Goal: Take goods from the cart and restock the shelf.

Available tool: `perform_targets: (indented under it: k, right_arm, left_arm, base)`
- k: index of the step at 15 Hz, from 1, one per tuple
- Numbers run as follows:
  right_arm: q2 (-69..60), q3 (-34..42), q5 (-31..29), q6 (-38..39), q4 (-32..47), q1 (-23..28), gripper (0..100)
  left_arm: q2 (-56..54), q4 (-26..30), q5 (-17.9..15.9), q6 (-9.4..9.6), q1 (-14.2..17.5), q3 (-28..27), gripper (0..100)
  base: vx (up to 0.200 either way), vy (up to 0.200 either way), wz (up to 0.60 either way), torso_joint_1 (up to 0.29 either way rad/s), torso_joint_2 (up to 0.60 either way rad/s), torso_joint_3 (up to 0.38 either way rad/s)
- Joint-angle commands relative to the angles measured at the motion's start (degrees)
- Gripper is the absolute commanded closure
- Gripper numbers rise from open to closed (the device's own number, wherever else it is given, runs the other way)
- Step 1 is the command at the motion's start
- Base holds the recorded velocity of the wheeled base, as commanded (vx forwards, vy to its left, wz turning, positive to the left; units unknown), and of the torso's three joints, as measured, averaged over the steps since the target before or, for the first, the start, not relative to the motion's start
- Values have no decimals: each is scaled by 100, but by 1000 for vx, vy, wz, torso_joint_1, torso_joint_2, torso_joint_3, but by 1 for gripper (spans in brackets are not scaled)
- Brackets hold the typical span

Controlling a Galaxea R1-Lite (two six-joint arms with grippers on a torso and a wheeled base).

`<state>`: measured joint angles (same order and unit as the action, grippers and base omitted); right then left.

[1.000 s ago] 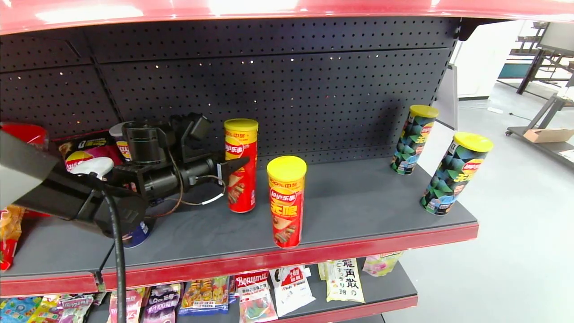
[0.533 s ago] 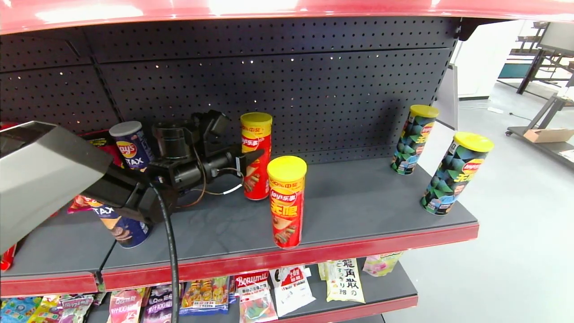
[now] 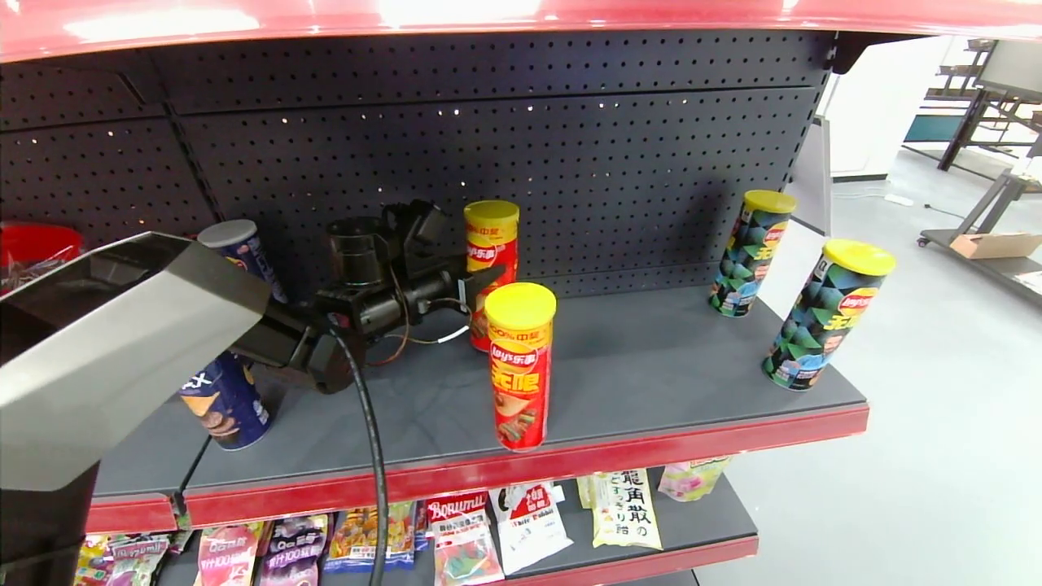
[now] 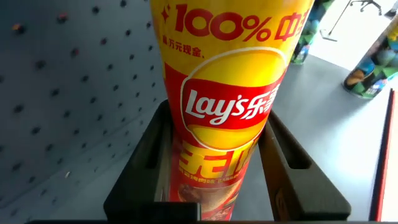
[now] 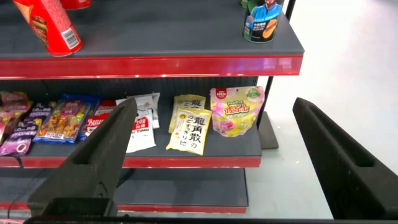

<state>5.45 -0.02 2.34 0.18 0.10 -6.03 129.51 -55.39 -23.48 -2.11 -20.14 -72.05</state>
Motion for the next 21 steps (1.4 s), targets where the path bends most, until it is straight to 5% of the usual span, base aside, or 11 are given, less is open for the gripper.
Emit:
perform_targets:
  k: [1,9,14,15,21]
  right_arm:
    - [9,2,3,-1,-1,-3,0]
    - [9,-6,3,-1,-1,-3,0]
    - [9,-6,3,-1,-1,-3,0]
    - [9,-6,3,-1,-1,-3,0]
    - [9,2,3,-1,-1,-3,0]
  left_arm:
    - [267,2,1,-9,-95,-213,100]
    - [672,-6,124,-9,-157,-626,100]
    - [733,2,898,-132,-227,-776,100]
    - [724,2,1214,-325,-254,-776,100]
    - [654,2,1469,-501,-289,-785,100]
  base:
    - [0,0,0,0,0,0]
    - [0,0,0,0,0,0]
    - [0,0,0,0,0,0]
    - [0,0,0,0,0,0]
    - [0,0,0,0,0,0]
